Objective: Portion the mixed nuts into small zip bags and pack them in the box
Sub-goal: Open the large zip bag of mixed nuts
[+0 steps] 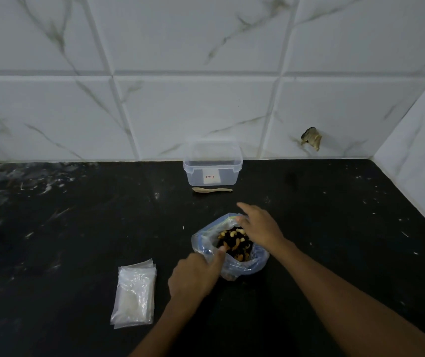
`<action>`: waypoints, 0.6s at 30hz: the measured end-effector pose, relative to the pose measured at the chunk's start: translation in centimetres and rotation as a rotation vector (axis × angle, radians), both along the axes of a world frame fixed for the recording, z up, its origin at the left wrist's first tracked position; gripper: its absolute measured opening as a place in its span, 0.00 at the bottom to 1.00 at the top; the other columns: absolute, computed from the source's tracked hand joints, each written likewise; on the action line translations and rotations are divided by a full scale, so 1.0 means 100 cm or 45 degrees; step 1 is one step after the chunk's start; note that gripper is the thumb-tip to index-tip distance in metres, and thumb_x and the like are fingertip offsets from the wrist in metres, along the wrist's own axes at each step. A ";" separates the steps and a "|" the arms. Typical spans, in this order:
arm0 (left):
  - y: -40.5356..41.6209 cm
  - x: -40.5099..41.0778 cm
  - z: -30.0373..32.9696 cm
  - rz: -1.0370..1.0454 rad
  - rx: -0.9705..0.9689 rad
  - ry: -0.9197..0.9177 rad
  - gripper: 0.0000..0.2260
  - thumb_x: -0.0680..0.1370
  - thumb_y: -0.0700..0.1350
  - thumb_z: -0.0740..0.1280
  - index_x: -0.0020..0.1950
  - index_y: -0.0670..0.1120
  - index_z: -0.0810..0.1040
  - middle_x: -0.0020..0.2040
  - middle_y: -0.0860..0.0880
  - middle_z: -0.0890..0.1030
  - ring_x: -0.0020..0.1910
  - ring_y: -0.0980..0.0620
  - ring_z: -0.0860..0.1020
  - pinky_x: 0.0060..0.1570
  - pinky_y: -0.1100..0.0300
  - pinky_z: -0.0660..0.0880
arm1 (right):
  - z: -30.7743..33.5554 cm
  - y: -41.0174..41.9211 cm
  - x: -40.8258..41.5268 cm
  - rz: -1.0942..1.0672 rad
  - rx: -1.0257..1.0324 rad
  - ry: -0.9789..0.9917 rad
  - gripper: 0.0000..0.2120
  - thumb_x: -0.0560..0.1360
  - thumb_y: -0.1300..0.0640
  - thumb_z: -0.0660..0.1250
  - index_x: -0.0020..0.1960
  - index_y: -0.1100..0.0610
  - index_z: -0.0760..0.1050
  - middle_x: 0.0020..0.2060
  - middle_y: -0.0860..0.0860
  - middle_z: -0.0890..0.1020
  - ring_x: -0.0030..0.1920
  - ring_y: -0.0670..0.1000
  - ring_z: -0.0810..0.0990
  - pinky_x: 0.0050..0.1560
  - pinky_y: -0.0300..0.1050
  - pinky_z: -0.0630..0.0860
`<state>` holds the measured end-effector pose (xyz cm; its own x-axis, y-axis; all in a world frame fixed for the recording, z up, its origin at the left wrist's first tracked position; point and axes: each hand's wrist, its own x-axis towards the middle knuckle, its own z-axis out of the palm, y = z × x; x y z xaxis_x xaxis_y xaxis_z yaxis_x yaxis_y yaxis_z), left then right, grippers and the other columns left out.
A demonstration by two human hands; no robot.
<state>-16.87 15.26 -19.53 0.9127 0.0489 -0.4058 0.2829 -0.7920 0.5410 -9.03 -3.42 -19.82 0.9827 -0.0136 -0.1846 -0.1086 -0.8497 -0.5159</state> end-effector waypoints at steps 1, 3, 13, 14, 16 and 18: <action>-0.004 0.000 -0.003 -0.020 -0.011 0.029 0.34 0.71 0.76 0.51 0.40 0.48 0.79 0.36 0.50 0.83 0.36 0.53 0.82 0.42 0.56 0.79 | -0.002 0.003 0.001 0.027 0.016 0.057 0.23 0.80 0.48 0.60 0.74 0.51 0.64 0.68 0.54 0.71 0.67 0.55 0.71 0.63 0.53 0.71; -0.011 0.002 -0.007 -0.010 -0.016 0.011 0.34 0.70 0.77 0.51 0.44 0.49 0.79 0.37 0.50 0.83 0.36 0.53 0.82 0.44 0.54 0.81 | -0.006 0.007 -0.003 0.001 0.040 0.076 0.17 0.80 0.48 0.60 0.68 0.50 0.70 0.61 0.55 0.75 0.59 0.54 0.75 0.57 0.51 0.75; -0.003 0.038 -0.005 0.240 -0.425 0.026 0.03 0.79 0.45 0.64 0.49 0.48 0.77 0.46 0.46 0.82 0.44 0.50 0.82 0.49 0.50 0.82 | -0.007 -0.015 -0.025 -0.435 0.363 -0.049 0.10 0.81 0.53 0.59 0.46 0.56 0.75 0.39 0.49 0.77 0.38 0.46 0.75 0.37 0.41 0.71; -0.001 0.044 -0.002 0.327 -0.563 0.078 0.03 0.79 0.44 0.64 0.49 0.47 0.78 0.48 0.45 0.82 0.44 0.49 0.82 0.49 0.51 0.82 | -0.008 -0.018 -0.026 -0.490 0.428 -0.040 0.10 0.81 0.54 0.59 0.45 0.57 0.75 0.38 0.50 0.76 0.38 0.47 0.74 0.36 0.41 0.69; 0.002 0.054 0.009 0.538 -0.874 0.249 0.04 0.79 0.40 0.64 0.51 0.44 0.78 0.51 0.42 0.81 0.46 0.48 0.81 0.45 0.53 0.81 | -0.010 -0.023 -0.026 -0.612 0.591 -0.038 0.13 0.80 0.54 0.60 0.41 0.60 0.76 0.36 0.53 0.75 0.38 0.50 0.73 0.39 0.45 0.69; 0.006 0.062 0.017 0.699 -1.111 0.406 0.05 0.79 0.39 0.64 0.53 0.43 0.78 0.49 0.42 0.81 0.46 0.47 0.80 0.43 0.55 0.79 | -0.010 -0.025 -0.026 -0.721 0.738 -0.013 0.13 0.80 0.55 0.62 0.43 0.62 0.78 0.38 0.55 0.77 0.40 0.51 0.74 0.42 0.47 0.71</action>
